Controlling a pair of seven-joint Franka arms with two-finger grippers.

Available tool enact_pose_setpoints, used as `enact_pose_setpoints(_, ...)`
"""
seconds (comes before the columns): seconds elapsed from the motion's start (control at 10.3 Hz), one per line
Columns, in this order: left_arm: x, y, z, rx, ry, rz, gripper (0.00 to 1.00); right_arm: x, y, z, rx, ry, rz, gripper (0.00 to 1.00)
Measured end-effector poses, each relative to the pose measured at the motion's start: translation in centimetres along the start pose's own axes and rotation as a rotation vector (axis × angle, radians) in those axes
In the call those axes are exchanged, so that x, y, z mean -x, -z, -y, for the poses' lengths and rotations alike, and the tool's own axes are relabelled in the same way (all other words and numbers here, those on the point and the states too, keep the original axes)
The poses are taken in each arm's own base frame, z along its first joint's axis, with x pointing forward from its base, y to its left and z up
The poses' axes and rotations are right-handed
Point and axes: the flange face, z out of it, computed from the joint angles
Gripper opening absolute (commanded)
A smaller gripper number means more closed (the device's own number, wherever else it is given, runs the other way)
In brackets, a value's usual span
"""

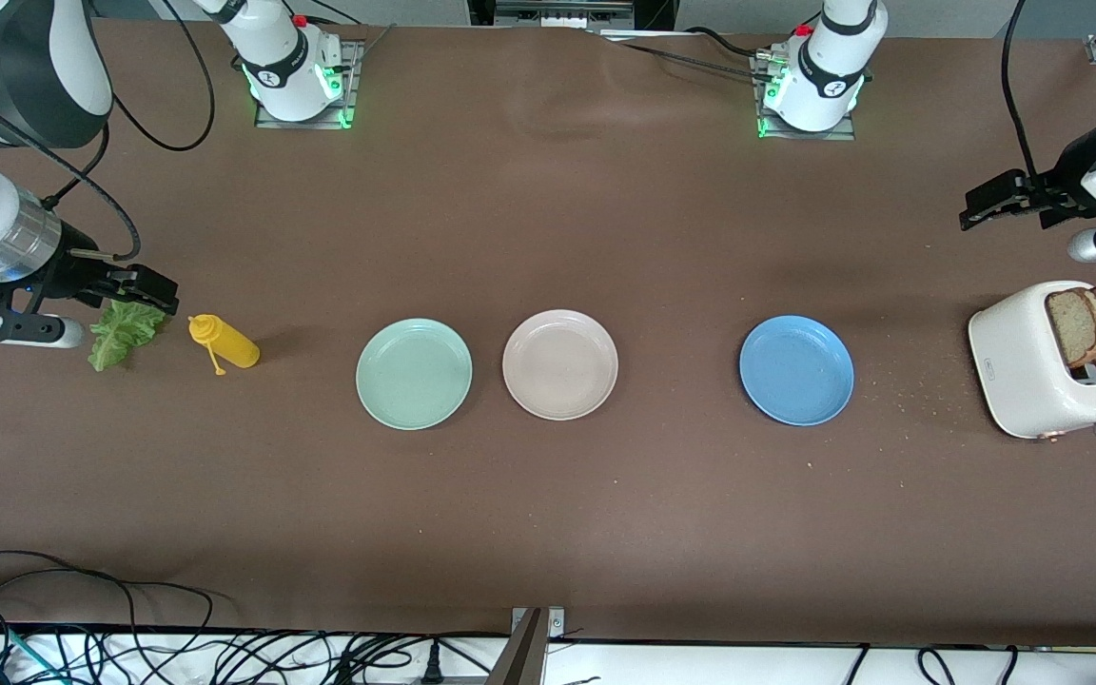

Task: Make sandwich on beige plate with both arms
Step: 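Move the left gripper down over the bread slices in the toaster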

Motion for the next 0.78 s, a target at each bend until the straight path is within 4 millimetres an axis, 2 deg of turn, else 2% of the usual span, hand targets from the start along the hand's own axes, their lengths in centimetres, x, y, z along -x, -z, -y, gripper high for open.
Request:
enact_pose_setpoints(0.19,-1.2,-1.8,0.5,0.001,0.01,0.037,1.0,0.0,0.0,0.0,0.0,0.0,0.0,1.0)
enact_pose_setpoints(0.39,-3.5,-5.4,2.1,-0.001,0.038,0.105,1.0,0.0,0.0,0.0,0.0,0.0,0.0,1.0)
enact_pose_setpoints(0.78,-5.8,-10.3,8.7,-0.081,0.128,0.193,1.0,0.0,0.0,0.0,0.0,0.0,-0.001,1.0)
